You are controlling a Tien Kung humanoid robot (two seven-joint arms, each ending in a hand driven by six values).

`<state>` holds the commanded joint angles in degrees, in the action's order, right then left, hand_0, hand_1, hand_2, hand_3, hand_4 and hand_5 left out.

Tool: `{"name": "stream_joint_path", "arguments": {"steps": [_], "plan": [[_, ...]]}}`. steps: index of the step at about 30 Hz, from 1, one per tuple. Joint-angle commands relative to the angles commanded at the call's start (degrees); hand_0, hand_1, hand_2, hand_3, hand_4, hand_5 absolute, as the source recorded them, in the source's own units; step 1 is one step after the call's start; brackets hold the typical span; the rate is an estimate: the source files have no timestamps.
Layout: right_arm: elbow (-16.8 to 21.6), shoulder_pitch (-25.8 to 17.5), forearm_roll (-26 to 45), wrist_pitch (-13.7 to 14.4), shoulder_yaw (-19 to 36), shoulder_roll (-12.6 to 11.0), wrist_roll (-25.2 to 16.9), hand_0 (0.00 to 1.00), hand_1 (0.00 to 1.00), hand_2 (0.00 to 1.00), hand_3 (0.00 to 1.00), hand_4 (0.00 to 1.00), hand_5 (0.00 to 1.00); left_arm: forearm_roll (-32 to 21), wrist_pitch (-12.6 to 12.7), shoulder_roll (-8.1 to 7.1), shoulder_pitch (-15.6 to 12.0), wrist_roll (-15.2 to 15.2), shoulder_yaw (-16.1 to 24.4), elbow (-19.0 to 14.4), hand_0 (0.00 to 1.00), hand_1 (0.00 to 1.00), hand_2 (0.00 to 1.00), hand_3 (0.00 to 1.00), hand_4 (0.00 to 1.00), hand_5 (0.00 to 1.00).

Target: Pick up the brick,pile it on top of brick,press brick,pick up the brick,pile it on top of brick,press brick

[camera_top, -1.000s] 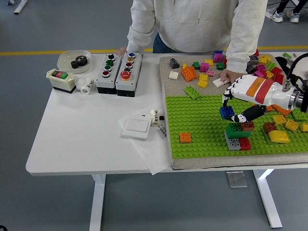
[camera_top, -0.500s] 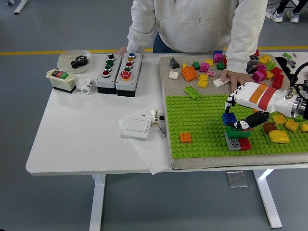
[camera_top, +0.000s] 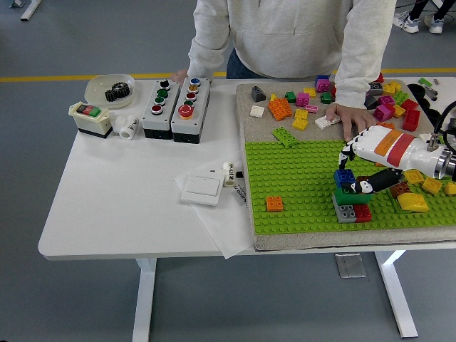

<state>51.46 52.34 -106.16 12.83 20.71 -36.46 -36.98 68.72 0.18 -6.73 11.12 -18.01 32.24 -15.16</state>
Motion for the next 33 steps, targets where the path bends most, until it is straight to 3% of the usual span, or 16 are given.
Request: {"name": "stream_joint_path", "arguments": {"steps": [33], "plan": [[-0.82,-1.79,-0.50,0.20,0.33,-0.28,0.00,0.537,0.528,0.560,0.509,0.681,0.531,0.01,-0.10,0.09,0.44,0.12,-0.33,-0.08,0.754,0.741,0.748,0.595,0.658,0.590]]}}
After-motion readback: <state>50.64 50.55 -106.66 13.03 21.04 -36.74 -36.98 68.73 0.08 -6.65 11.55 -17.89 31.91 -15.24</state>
